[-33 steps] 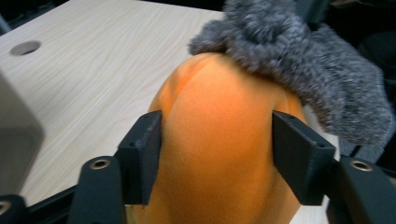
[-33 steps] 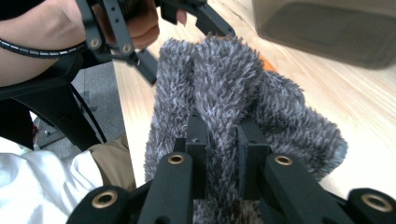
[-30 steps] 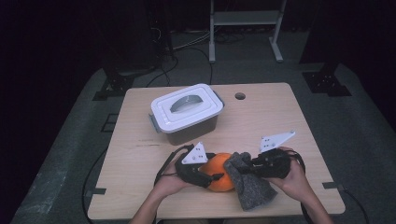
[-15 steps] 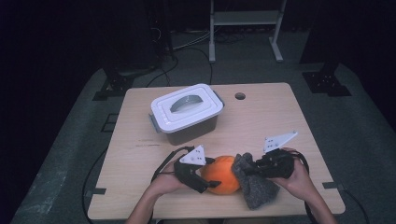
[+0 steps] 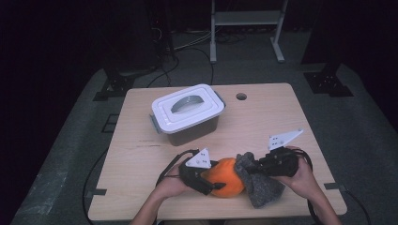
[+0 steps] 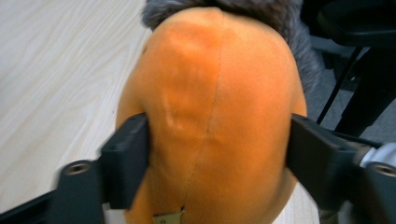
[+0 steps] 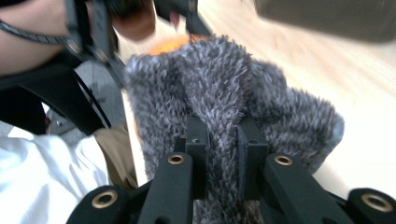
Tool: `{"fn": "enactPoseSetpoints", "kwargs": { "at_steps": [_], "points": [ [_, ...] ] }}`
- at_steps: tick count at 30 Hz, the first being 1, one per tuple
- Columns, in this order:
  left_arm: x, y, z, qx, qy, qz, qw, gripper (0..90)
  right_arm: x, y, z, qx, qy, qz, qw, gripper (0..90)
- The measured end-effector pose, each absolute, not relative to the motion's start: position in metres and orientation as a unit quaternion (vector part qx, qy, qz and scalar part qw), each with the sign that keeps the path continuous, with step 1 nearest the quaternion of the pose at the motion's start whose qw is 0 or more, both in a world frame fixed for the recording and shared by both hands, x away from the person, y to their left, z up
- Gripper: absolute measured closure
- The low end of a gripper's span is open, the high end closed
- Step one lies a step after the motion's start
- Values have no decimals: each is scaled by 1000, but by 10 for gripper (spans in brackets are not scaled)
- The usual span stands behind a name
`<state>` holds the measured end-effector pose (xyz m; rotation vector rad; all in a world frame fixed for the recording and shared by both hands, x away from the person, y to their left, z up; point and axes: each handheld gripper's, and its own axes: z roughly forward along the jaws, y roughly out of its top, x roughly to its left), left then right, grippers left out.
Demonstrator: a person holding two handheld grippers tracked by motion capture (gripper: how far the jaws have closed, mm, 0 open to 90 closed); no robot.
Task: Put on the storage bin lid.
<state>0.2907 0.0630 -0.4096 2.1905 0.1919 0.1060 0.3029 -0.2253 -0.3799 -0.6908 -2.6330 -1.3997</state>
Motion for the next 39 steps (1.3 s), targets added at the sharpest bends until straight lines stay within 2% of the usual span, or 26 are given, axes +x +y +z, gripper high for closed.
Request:
{"fn": "enactPoseSetpoints", "kwargs": {
  "at_steps": [6,11,18,25,30,39],
  "points": [
    [279,51,-409,897,39,75,433,347,292,-198,-361,-184,-870,-456,31,779],
    [283,56,-405,892,65,83,440,426,300,-206,-370,-205,-862,-463,35,781],
    [289,63,-404,886,88,81,449,429,307,-227,-385,-241,-850,-466,45,780],
    [295,80,-397,883,125,115,438,428,311,-236,-400,-265,-860,-435,45,780],
    [298,92,-392,884,150,150,416,422,315,-261,-408,-298,-854,-425,41,779],
    [304,100,-390,886,175,192,385,418,313,-331,-416,-379,-836,-398,-6,771]
  ]
}}
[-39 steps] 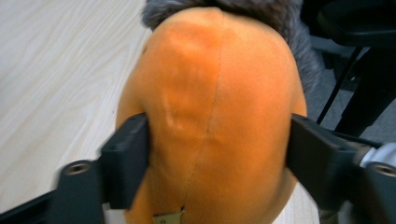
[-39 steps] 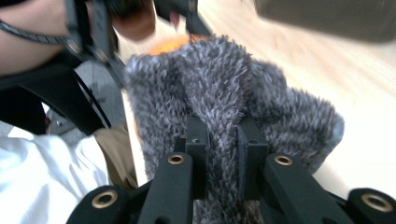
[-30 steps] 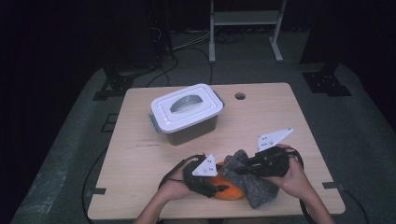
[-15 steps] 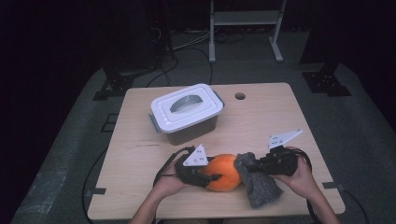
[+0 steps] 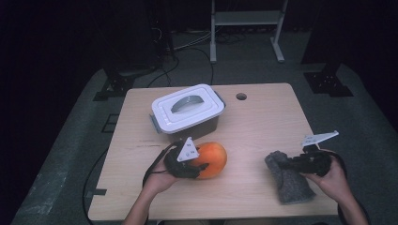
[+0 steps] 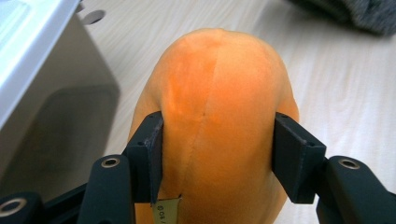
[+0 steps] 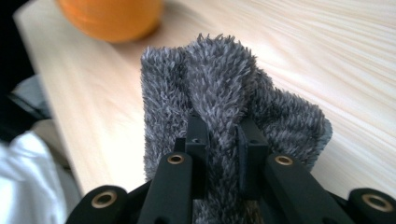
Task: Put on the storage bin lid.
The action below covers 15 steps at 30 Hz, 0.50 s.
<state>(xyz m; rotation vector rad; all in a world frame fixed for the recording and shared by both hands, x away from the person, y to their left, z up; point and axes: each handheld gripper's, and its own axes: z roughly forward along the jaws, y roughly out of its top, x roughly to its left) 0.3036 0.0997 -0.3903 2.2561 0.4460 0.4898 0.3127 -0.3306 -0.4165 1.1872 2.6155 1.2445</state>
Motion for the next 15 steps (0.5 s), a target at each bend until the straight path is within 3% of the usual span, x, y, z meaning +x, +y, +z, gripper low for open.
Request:
{"fn": "enactPoseSetpoints", "kwargs": {
  "at_steps": [5,15],
  "points": [
    [304,96,-393,885,183,198,380,408,314,-343,-425,404,839,362,44,750],
    [293,74,-394,902,144,163,373,337,316,-326,-438,391,829,399,5,597]
  ]
}}
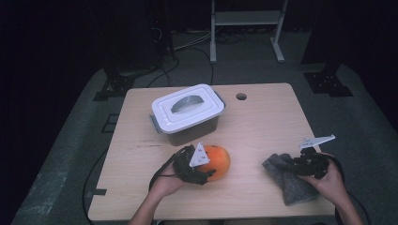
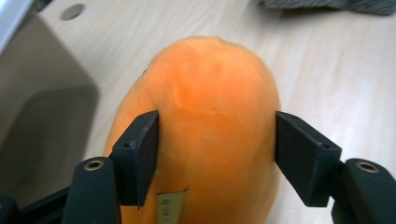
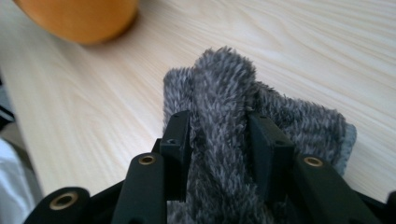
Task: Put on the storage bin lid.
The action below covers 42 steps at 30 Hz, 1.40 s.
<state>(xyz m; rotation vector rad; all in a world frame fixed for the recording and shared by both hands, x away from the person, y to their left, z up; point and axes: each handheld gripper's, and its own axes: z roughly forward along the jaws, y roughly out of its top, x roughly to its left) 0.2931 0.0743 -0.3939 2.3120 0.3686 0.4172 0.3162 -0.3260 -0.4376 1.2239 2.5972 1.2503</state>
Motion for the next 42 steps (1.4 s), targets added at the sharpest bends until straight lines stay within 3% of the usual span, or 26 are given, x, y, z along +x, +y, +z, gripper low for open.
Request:
{"fn": "enactPoseSetpoints", "kwargs": {
  "at_steps": [9,15,18,22,28,31,33,38,42],
  "points": [
    [291,77,-384,898,130,123,402,337,307,-316,-429,360,820,444,-6,543],
    [299,88,-377,885,139,135,422,427,303,-310,-422,347,819,457,-2,543],
    [305,92,-381,885,144,114,428,433,302,-306,-421,341,822,456,-5,544],
    [305,95,-384,886,105,66,447,371,301,-301,-423,334,828,451,-8,543],
    [301,91,-388,899,62,32,433,247,300,-297,-422,326,831,450,-11,543],
    [300,90,-392,904,49,20,425,229,298,-296,-422,323,832,451,-12,544],
    [299,90,-394,903,55,18,425,259,298,-296,-422,322,832,451,-12,544],
    [304,90,-401,896,93,36,432,497,298,-295,-423,321,832,451,-15,543],
    [312,88,-401,883,129,41,449,609,299,-295,-423,322,832,452,-14,544]
  ]
}}
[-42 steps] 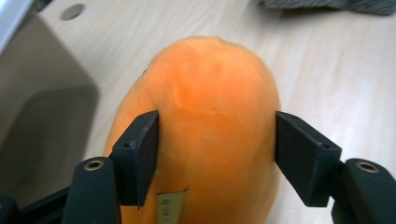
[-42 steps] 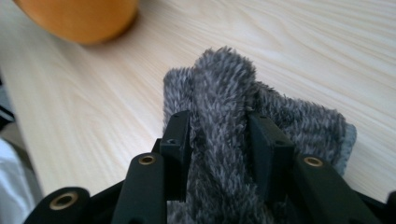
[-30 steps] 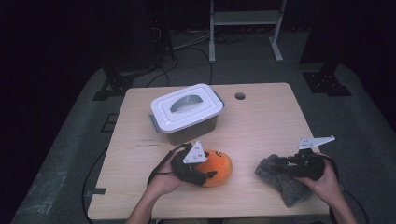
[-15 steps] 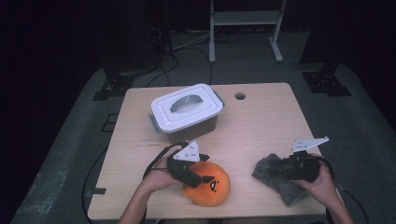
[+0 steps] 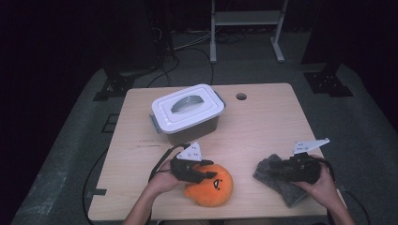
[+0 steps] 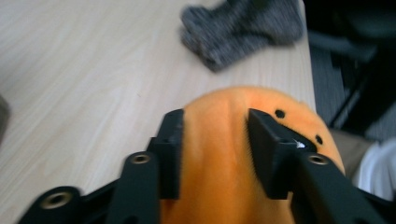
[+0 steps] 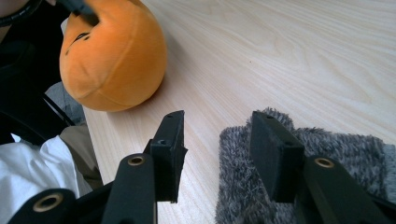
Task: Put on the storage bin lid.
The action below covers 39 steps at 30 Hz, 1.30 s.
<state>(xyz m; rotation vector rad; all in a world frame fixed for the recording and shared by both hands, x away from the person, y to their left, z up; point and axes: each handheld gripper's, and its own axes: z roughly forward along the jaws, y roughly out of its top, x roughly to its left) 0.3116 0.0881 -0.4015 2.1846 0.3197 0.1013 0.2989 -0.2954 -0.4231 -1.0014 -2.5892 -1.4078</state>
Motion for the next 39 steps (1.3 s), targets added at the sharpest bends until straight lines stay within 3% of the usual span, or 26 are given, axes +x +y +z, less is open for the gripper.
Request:
{"fn": "enactPoseSetpoints", "kwargs": {
  "at_steps": [4,6,8,12,26,35,38,39],
  "points": [
    [320,86,-400,877,154,59,451,640,299,-298,-422,-324,-826,-461,15,543],
    [323,88,-397,871,164,73,457,698,299,-298,-421,-321,-827,-462,14,544],
    [324,87,-396,873,162,61,456,614,299,-297,-421,-319,-826,-464,16,544],
    [318,89,-394,880,140,64,450,556,299,-294,-422,-316,-829,-462,20,542],
    [298,108,-384,879,92,65,463,413,298,-293,-422,-314,-829,-463,19,538],
    [293,96,-403,903,63,72,419,149,298,-292,-423,-310,-830,-463,20,537],
    [295,94,-407,903,61,65,421,162,297,-292,-423,-311,-830,-463,21,536],
    [294,93,-408,903,57,69,421,237,298,-292,-423,-310,-829,-464,21,536]
  ]
}}
